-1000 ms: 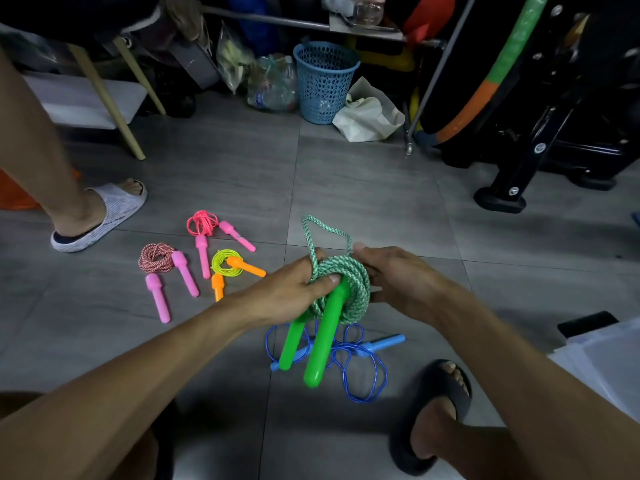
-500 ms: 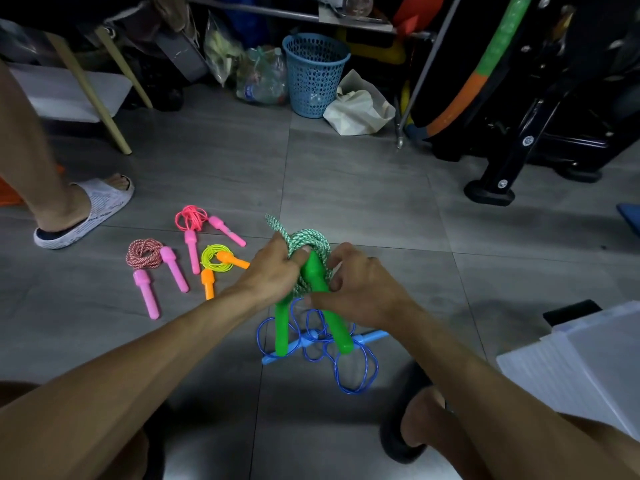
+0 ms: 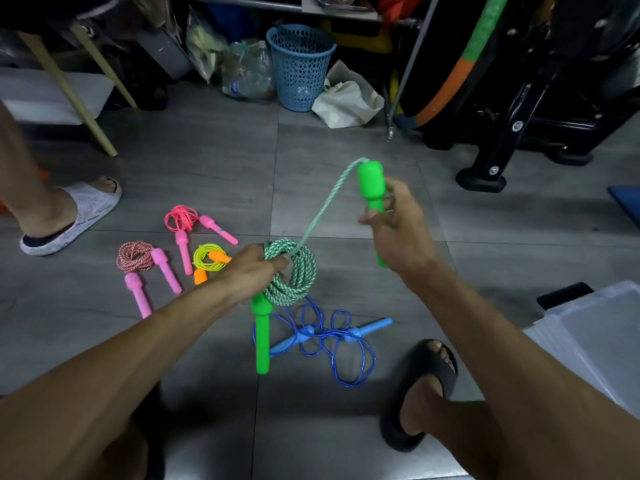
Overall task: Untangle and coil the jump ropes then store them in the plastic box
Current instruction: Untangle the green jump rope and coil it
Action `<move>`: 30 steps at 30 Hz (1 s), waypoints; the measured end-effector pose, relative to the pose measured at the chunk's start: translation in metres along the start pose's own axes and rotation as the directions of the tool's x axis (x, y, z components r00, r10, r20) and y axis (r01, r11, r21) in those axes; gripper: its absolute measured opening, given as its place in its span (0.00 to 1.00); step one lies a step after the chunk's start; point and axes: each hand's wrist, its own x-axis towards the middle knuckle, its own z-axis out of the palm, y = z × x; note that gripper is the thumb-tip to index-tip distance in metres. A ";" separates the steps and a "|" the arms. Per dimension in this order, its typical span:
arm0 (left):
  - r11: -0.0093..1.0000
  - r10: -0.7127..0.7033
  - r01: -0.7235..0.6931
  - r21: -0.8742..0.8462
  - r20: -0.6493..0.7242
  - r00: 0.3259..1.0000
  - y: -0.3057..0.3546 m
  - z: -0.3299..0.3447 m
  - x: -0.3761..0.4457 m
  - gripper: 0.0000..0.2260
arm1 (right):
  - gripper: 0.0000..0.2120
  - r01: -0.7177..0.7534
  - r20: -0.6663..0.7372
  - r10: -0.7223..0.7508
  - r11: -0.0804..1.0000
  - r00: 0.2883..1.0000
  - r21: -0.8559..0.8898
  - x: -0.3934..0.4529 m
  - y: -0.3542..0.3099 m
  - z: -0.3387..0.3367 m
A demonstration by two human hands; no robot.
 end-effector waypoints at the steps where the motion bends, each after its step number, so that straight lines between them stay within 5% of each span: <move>1: 0.999 0.034 -0.034 -0.019 -0.004 0.999 0.001 0.001 -0.002 0.15 | 0.19 -0.061 -0.087 0.069 0.994 0.994 0.086 0.003 0.000 0.000; 6: 0.957 0.169 -0.146 -0.252 0.072 0.983 0.015 0.004 -0.010 0.11 | 0.08 -0.292 -0.160 0.399 0.843 0.903 0.451 0.005 0.007 -0.002; 10: 0.894 0.262 -0.177 -0.411 0.159 0.952 0.020 0.007 -0.016 0.06 | 0.07 -0.451 0.105 0.539 0.565 0.836 0.691 -0.002 0.004 0.002; 13: 0.873 0.291 -0.184 -0.452 0.178 0.940 0.024 0.006 -0.018 0.06 | 0.22 -0.450 0.176 0.525 0.457 0.833 0.767 -0.012 -0.001 0.011; 16: 0.847 0.308 -0.164 -0.505 0.216 0.927 0.026 0.005 -0.021 0.09 | 0.31 -0.423 0.179 0.502 0.429 0.846 0.798 -0.015 -0.003 0.014; 23: 0.805 0.311 -0.077 -0.588 0.309 0.899 0.030 0.006 -0.025 0.14 | 0.27 -0.453 0.156 0.545 0.469 0.824 0.758 -0.020 -0.004 0.024; 27: 0.897 0.297 -0.182 -0.402 0.245 0.923 0.028 0.001 -0.020 0.10 | 0.17 -0.514 0.257 0.520 0.443 0.815 0.734 -0.016 -0.001 0.018; 30: 0.920 0.305 -0.233 -0.316 0.201 0.931 0.025 0.003 -0.020 0.09 | 0.15 -0.592 0.348 0.494 0.523 0.797 0.613 -0.016 -0.001 0.020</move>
